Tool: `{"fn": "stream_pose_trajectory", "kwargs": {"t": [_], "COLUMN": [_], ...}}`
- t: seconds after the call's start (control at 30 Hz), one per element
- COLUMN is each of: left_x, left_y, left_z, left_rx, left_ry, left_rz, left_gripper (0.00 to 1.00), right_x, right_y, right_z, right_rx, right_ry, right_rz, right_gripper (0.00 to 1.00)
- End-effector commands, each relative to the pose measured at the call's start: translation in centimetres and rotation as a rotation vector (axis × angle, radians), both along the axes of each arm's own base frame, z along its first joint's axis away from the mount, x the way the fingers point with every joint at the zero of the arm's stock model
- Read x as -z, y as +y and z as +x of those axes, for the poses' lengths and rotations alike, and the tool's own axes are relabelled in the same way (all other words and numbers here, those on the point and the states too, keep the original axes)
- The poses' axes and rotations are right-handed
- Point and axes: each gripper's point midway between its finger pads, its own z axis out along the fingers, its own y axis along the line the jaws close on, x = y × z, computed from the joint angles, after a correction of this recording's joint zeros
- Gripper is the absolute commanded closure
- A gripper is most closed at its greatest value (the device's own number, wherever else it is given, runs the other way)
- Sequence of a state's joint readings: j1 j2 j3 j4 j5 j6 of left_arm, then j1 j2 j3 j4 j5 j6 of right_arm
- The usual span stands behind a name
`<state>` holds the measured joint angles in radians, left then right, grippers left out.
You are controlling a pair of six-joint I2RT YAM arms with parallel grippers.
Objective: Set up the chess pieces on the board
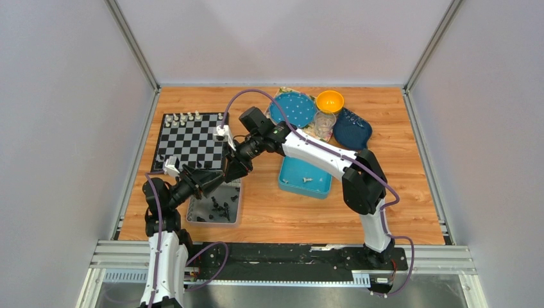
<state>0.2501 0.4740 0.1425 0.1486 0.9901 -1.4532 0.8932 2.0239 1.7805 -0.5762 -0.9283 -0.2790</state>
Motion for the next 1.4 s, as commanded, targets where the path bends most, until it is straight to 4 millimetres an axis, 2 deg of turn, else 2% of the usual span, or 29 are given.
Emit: {"fn": "stream_pose_trajectory", "kwargs": {"t": [0.0, 0.4, 0.73, 1.07, 1.37], "left_x": [-0.8, -0.4, -0.4, 0.9, 0.7], "left_y": [-0.3, -0.2, -0.3, -0.4, -0.5], "left_z": [-0.4, -0.3, -0.4, -0.7, -0.7], "left_rx": [0.028, 0.026, 0.042, 0.065, 0.076], "left_ry": [-0.004, 0.001, -0.007, 0.018, 0.012], "left_rz": [-0.013, 0.001, 0.007, 0.047, 0.059], "left_gripper": [0.51, 0.52, 0.62, 0.62, 0.62], "right_x": [-1.1, -0.9, -0.3, -0.3, 0.2], "right_y": [0.4, 0.3, 0.3, 0.5, 0.2], "right_z": [1.2, 0.6, 0.3, -0.1, -1.1], "right_rx": [0.029, 0.011, 0.008, -0.008, -0.059], "right_ry": [-0.053, -0.008, 0.000, 0.017, 0.027], "right_rz": [0.039, 0.047, 0.037, 0.044, 0.038], "right_gripper": [0.92, 0.93, 0.93, 0.93, 0.93]}}
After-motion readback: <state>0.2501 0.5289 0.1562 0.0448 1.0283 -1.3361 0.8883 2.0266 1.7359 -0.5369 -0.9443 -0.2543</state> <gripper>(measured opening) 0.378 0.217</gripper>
